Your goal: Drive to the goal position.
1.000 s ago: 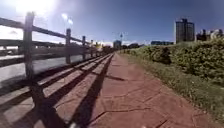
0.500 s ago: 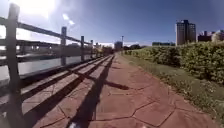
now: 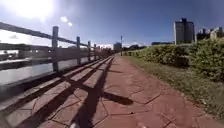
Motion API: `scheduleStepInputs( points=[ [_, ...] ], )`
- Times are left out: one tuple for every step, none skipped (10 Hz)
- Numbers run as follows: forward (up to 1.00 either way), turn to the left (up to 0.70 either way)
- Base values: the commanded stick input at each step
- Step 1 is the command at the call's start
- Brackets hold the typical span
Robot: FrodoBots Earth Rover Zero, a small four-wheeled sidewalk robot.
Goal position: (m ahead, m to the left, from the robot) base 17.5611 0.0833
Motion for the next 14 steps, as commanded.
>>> scheduleStepInputs(
  points=[
    [0.85,-0.34],
    [0.85,-0.07],
    [0.85,0.0],
    [0.85,0.0],
    [0.85,0.0],
    [0.85,0.0],
    [0.85,0.0],
    [0.85,0.0],
    [0.85,0.0],
    [0.85,0.0],
    [0.85,0.0],
    [0.85,0.0],
    [0.85,0.0],
    [0.85,0.0]
  ],
)
